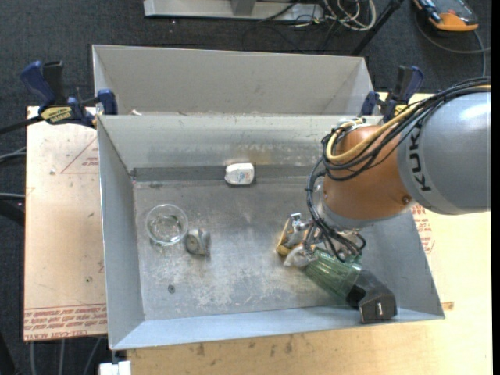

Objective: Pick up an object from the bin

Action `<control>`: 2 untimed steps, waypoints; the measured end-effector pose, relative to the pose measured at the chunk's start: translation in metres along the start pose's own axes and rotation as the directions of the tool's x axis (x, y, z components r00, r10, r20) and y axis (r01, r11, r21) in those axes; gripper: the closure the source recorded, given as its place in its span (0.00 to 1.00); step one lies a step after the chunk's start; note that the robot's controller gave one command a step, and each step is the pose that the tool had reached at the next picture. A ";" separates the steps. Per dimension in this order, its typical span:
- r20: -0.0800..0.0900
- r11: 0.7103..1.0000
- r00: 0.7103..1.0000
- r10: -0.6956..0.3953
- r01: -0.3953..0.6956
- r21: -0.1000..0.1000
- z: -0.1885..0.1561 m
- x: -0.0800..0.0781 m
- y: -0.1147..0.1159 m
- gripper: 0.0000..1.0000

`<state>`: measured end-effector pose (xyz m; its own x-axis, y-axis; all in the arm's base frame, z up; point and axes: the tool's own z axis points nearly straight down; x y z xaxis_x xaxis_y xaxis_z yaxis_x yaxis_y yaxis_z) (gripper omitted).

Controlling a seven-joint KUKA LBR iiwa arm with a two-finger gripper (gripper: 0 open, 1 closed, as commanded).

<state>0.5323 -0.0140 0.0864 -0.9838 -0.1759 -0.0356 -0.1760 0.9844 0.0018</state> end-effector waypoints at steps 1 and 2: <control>0.000 1.000 1.000 0.000 0.000 0.000 0.000 0.000 0.000 1.00; -0.032 1.000 0.999 -0.001 0.001 -0.002 -0.037 0.000 0.000 1.00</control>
Offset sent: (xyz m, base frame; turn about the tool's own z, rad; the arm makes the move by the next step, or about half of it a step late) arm 0.0103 -0.0005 0.1031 -0.0021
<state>0.5314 -0.0140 0.1229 -0.9841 -0.1773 -0.0033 -0.1773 0.9841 0.0037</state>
